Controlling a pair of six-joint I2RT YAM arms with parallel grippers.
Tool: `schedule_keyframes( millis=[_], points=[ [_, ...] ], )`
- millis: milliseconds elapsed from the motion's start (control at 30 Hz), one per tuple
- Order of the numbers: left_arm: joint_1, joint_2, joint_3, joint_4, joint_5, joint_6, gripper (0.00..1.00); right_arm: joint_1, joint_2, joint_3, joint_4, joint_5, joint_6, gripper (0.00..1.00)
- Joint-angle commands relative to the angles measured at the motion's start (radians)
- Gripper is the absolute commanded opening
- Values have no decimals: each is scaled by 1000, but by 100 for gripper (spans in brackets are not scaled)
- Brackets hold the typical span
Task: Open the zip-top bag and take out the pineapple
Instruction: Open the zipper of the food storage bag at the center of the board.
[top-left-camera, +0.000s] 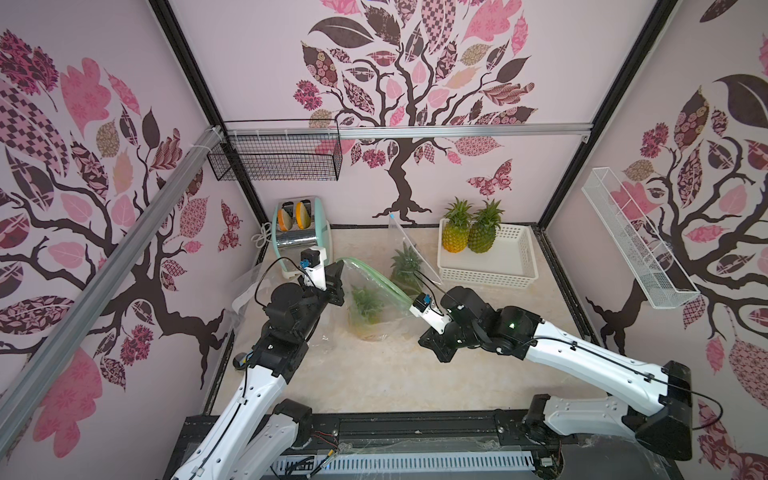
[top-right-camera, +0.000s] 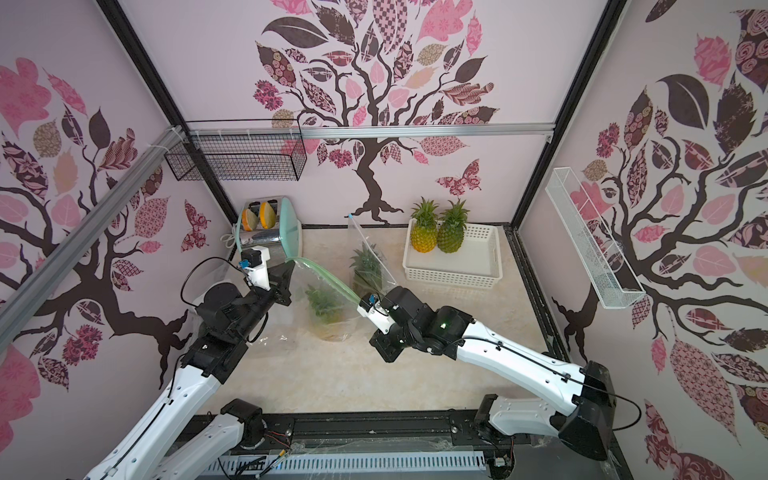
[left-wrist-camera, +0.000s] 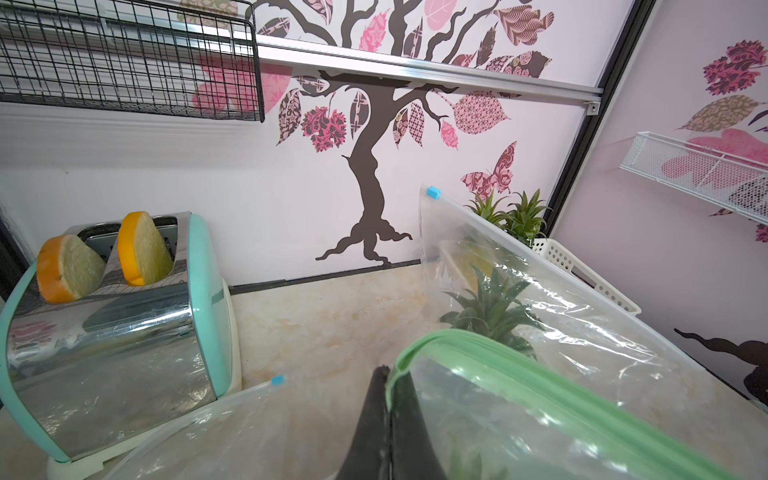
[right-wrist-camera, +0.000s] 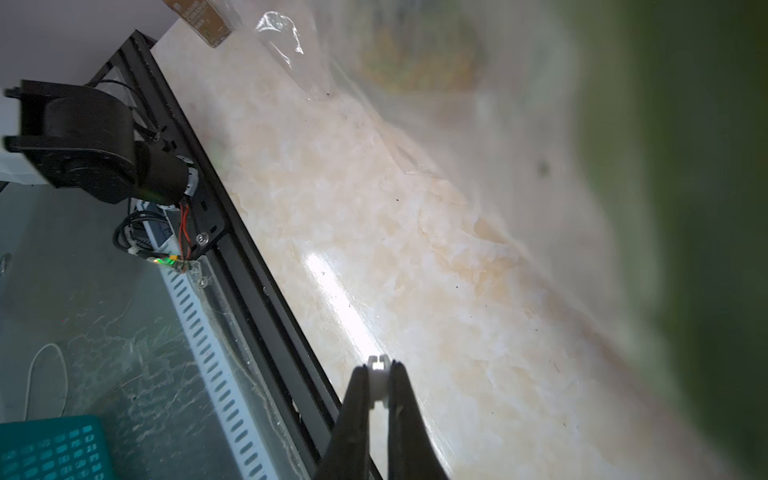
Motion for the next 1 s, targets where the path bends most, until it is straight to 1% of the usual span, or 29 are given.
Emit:
schedule_keyframes(
  millis=[0,133,333,500,800,867,967],
  points=[
    [4,-11,2,11,-3,-8,0,3,13,-95,114,24,66,8],
    [4,-27,-3,-1,-3,-15,0,3,58,-178,240,4,118,8],
    [4,-53,-8,-16,-6,-20,0,3,138,-226,336,72,173,8],
    [4,-62,-10,-26,-6,-21,0,3,206,-261,413,45,205,16],
    [5,-68,-18,-20,-7,-29,0,3,327,-247,446,6,201,17],
    [6,-68,-20,-19,-8,-30,0,5,320,-230,421,7,199,17],
    [5,-63,-23,-14,-1,-31,0,26,238,-195,333,4,185,22]
  ],
)
